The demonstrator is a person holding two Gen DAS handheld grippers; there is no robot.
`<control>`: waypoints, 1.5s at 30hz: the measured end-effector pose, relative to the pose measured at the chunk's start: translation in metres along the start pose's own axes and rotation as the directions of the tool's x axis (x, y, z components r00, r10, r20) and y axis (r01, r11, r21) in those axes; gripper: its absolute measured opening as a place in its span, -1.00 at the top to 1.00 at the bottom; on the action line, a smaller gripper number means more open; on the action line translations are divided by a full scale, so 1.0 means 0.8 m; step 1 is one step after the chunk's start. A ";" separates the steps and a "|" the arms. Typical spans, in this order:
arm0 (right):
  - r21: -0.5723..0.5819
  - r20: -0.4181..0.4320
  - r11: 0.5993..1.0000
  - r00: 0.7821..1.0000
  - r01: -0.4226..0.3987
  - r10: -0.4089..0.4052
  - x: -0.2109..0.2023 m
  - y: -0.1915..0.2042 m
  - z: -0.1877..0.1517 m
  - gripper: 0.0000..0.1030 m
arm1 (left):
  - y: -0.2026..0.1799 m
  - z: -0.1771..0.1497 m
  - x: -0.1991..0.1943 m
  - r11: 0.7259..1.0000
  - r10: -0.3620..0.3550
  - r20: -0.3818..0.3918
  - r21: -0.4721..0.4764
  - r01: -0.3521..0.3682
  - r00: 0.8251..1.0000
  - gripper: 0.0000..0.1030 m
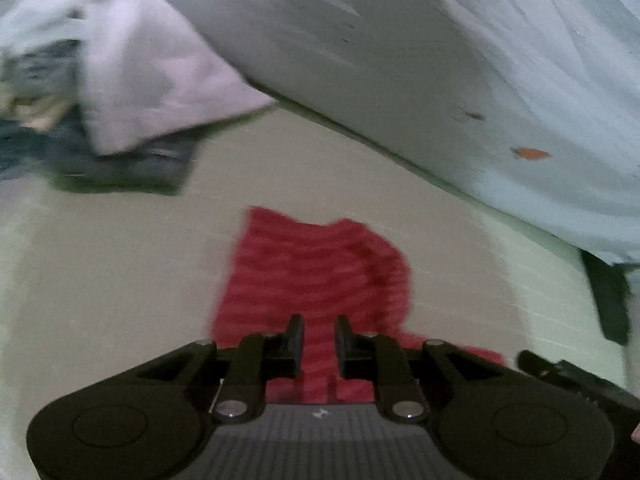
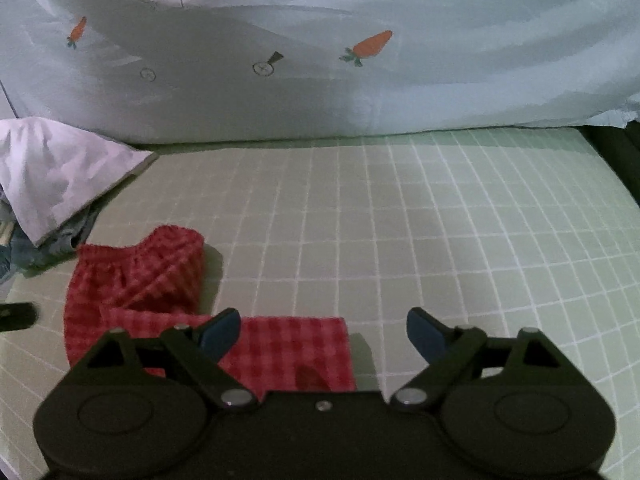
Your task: Fold clothes
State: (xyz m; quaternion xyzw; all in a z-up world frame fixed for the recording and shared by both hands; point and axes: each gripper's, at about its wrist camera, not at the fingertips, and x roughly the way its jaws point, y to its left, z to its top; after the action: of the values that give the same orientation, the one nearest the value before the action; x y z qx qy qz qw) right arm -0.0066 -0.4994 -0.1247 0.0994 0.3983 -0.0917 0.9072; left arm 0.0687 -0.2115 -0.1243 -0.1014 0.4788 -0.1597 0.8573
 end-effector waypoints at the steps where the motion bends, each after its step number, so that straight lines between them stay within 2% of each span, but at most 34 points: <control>1: -0.003 0.004 1.000 1.000 0.001 -0.001 0.002 0.002 0.002 -0.76 | -0.008 0.003 0.011 1.000 -0.025 -0.016 0.005 0.025 1.000 0.64; 6: -0.006 0.009 1.000 1.000 -0.002 0.002 0.015 0.002 0.014 -0.76 | -0.033 0.006 0.060 0.998 -0.053 -0.095 0.032 0.057 0.994 0.65; 10: 0.019 -0.016 1.000 1.000 -0.025 0.026 0.032 -0.003 0.021 -0.76 | -0.029 0.004 0.085 0.997 -0.082 -0.152 -0.014 0.081 0.985 0.68; 15: 0.082 -0.090 0.991 0.989 -0.108 0.115 0.065 0.005 0.034 -0.76 | -0.016 0.006 0.094 0.993 -0.107 -0.161 -0.073 0.096 0.981 0.72; 21: 0.179 -0.176 0.961 0.954 -0.213 0.244 0.104 0.035 0.042 -0.67 | -0.003 0.014 0.092 0.988 -0.121 -0.147 -0.113 0.105 0.982 0.73; 29: 0.375 -0.261 0.883 0.882 -0.282 0.393 0.146 0.060 0.038 -0.50 | 0.008 0.015 0.103 0.981 -0.143 -0.174 -0.155 0.116 0.974 0.74; 31: 0.414 -0.275 0.863 0.864 -0.291 0.423 0.154 0.063 0.036 -0.40 | 0.009 0.014 0.107 0.981 -0.145 -0.185 -0.157 0.117 0.972 0.74; 33: 0.396 -0.300 0.871 0.856 -0.289 0.421 0.159 0.070 0.034 -0.07 | 0.010 0.014 0.111 0.980 -0.148 -0.195 -0.160 0.118 0.970 0.74; 37: 0.368 -0.320 0.883 0.852 -0.292 0.415 0.163 0.076 0.028 0.32 | 0.011 0.011 0.117 0.980 -0.143 -0.213 -0.167 0.108 0.966 0.89; 39: 0.367 -0.311 0.880 0.852 -0.301 0.422 0.162 0.073 0.027 0.72 | 0.012 0.011 0.114 0.979 -0.147 -0.206 -0.172 0.112 0.967 0.92; 42: 0.366 -0.298 0.876 0.852 -0.316 0.432 0.160 0.068 0.024 0.89 | 0.013 0.012 0.111 0.977 -0.153 -0.196 -0.179 0.118 0.969 0.94; 45: 0.338 -0.277 0.884 0.864 -0.322 0.421 0.151 0.066 0.027 0.91 | 0.014 0.012 0.107 0.975 -0.158 -0.185 -0.187 0.123 0.970 0.97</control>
State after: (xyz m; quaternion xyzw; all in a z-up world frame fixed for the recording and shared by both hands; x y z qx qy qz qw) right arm 0.1019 -0.4645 -0.1939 0.3167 0.5056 0.0498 0.8010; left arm 0.1212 -0.2326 -0.1903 -0.1932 0.5657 -0.1874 0.7795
